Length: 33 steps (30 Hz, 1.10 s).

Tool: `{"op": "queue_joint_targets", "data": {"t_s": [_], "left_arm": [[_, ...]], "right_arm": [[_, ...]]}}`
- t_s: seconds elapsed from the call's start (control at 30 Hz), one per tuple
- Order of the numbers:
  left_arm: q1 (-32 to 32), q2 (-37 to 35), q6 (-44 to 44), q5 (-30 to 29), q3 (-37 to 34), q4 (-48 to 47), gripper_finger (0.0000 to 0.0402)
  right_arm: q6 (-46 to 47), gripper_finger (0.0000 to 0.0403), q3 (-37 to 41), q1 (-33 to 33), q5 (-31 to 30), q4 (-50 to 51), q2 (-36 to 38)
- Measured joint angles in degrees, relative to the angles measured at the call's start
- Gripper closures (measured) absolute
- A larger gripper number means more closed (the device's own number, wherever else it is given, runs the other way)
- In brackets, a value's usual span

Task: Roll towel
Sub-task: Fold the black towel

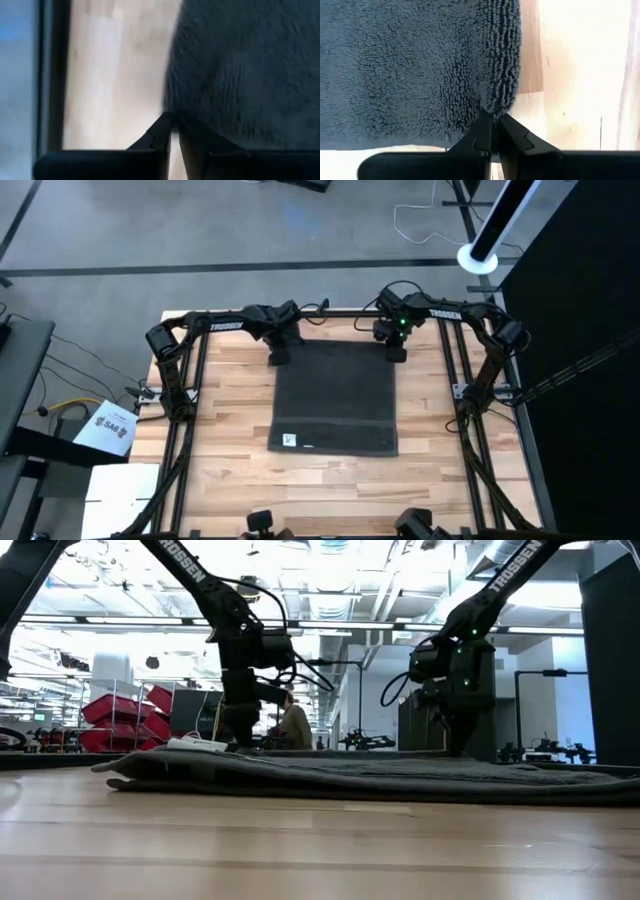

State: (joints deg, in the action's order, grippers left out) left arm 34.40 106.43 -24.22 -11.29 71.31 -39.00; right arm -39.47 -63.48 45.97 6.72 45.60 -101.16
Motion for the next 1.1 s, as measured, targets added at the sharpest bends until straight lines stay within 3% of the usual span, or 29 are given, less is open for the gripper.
{"op": "queue_joint_targets", "data": {"t_s": [0.2, 0.4, 0.6, 0.73, 0.93, 1.1], "left_arm": [[1.7, -0.1, 1.9, 4.4, 1.2, -3.6, 0.0304], [4.5, -0.1, 3.7, 5.0, 1.6, 6.4, 0.0219], [8.0, 1.8, 0.2, 11.8, 2.0, 9.8, 0.017], [9.1, 5.6, -0.6, 16.0, 1.9, 7.9, 0.0158], [9.6, 9.5, -0.7, 17.8, 2.4, 7.5, 0.0163], [8.9, 10.1, -6.4, 18.1, 2.4, 6.7, 0.0229]], "right_arm": [[-0.2, 0.0399, 0.0, -1.1, 0.0, 0.4, -0.4], [-1.5, 0.0399, 0.0, -2.7, 0.2, 0.5, -0.4], [-1.5, 0.0399, 0.0, -3.3, 0.5, 0.7, -0.4], [-1.1, 0.0399, 0.0, -3.3, 0.5, 0.7, -0.4], [0.9, 0.0399, 0.0, -3.5, 0.6, 1.6, -0.4], [1.3, 0.0399, 0.0, -3.8, 0.6, 1.9, -0.4]]}}
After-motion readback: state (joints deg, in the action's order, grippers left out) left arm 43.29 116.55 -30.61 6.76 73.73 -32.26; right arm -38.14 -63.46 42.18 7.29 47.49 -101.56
